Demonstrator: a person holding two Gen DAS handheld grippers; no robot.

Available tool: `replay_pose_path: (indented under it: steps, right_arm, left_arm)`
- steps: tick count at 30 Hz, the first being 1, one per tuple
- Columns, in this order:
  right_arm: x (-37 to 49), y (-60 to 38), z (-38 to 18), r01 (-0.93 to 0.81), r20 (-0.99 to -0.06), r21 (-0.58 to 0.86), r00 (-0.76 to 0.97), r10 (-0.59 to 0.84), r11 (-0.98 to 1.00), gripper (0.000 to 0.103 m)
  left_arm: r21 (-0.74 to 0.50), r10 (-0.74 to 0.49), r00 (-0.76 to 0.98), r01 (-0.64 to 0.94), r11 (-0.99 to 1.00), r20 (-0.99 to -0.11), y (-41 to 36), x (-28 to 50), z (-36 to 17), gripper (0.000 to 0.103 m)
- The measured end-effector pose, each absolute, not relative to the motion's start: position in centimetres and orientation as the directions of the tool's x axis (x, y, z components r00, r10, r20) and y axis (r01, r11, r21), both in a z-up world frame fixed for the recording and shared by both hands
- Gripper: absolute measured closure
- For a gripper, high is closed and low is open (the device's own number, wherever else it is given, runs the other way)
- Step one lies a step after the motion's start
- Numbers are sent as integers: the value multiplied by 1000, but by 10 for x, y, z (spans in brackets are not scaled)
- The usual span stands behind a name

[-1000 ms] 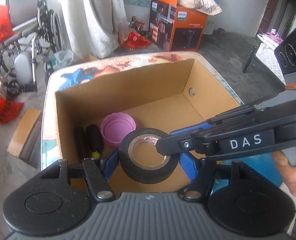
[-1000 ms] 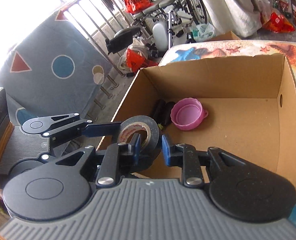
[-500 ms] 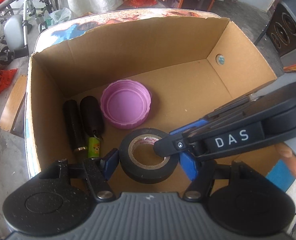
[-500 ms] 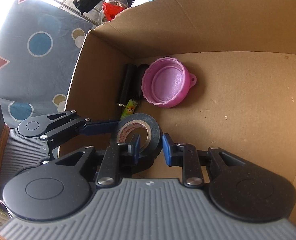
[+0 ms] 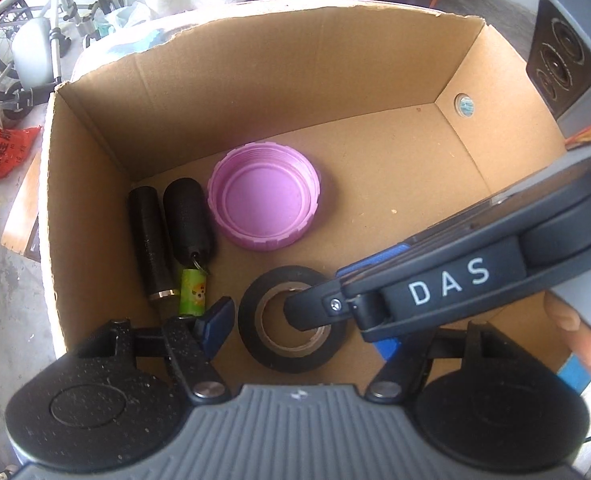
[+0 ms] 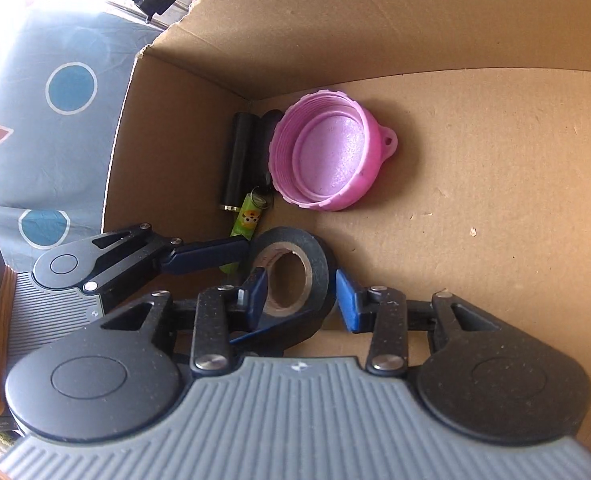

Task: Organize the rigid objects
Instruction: 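Open the right tool over the box and lift it out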

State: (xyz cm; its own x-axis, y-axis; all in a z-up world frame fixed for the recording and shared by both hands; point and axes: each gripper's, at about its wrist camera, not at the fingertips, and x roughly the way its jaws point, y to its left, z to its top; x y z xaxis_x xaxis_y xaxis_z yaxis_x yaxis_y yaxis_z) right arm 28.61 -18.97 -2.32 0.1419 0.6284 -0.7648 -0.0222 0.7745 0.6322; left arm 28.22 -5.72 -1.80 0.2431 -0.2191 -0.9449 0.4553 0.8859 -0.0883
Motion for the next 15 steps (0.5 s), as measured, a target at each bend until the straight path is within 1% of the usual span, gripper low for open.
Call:
replay_pose_path:
  steps: [2, 5, 9, 13, 14, 15]
  right_arm:
    - [285, -191, -22, -22, -764, 629, 162, 624, 777, 59]
    - [281, -197, -16, -19, -741, 651, 202, 640, 759, 57]
    - [269, -218, 7, -27, -658, 714, 315, 684, 700, 56]
    - [233, -246, 46, -78, -564, 751, 442, 698, 656, 50]
    - [219, -254, 57, -99, -540, 752, 475, 695, 652, 47]
    - [206, -261, 67, -117, -523, 747, 505, 687, 655, 42]
  left_arm:
    - [-91, -226, 255, 452, 887, -940, -57, 281, -16, 29]
    - [-106, -249, 282, 440, 892, -927, -53, 278, -7, 28]
    - [-132, -295, 338, 429, 893, -894, -47, 268, 12, 27]
    - [-125, -336, 430, 447, 886, -838, -41, 248, 41, 23]
    - [-118, -349, 455, 462, 879, -819, -40, 242, 49, 23]
    - [-102, -359, 494, 473, 875, -792, -39, 231, 60, 21]
